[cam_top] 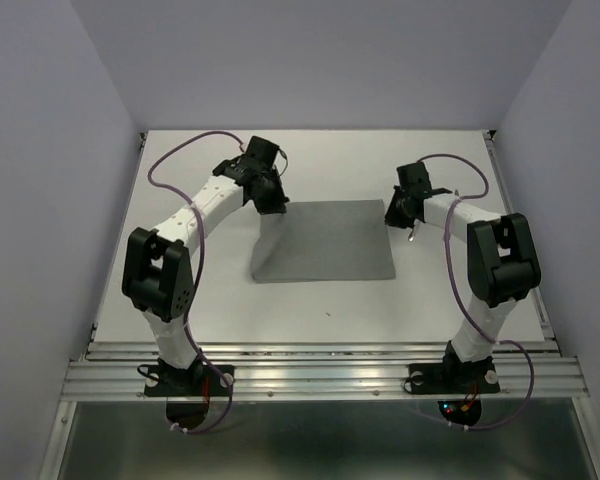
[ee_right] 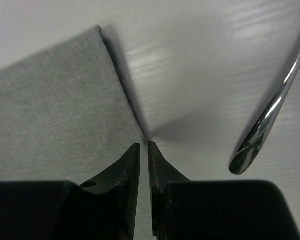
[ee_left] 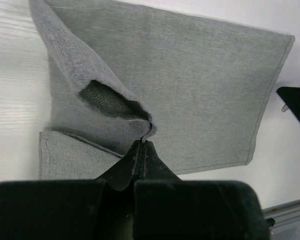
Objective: Fold the napkin into a case and place the utensils inside
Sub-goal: Fold the square-folded napkin at the center of the board.
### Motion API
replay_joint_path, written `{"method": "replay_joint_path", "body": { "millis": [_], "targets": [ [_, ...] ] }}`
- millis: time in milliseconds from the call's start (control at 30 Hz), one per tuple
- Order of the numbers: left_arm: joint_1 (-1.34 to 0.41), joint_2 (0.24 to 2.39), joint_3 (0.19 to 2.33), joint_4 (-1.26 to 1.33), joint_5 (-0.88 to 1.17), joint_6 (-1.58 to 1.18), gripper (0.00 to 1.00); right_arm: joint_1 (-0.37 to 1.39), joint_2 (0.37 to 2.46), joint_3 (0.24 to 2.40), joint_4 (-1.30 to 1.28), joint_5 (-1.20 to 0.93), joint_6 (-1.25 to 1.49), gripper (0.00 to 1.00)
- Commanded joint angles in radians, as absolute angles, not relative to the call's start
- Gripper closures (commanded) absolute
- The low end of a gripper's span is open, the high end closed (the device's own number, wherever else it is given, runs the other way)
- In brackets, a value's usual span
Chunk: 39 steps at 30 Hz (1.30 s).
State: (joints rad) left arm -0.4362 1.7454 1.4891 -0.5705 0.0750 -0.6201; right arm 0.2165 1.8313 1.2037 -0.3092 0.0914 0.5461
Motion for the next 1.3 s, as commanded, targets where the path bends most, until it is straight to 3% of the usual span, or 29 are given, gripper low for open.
{"method": "replay_joint_path", "body": {
  "millis": [0,667,1267],
  "targets": [
    [-0.498,1.801,1.618,-0.589,0.078,-0.661,1.0,0.241,1.813,1.158,-0.305,0.129,0.517,0.82],
    [-0.686,2.172,1.966,-0.609,0.241,-0.747,1.0,0.241,1.87,1.114,-0.276,0.086,0.517,0.83],
    [-0.707,2.315,2.137,-0.577,0.307,-0.853,1.0,0.241,1.879,1.1,-0.27,0.066,0.522,0.83]
  ]
}}
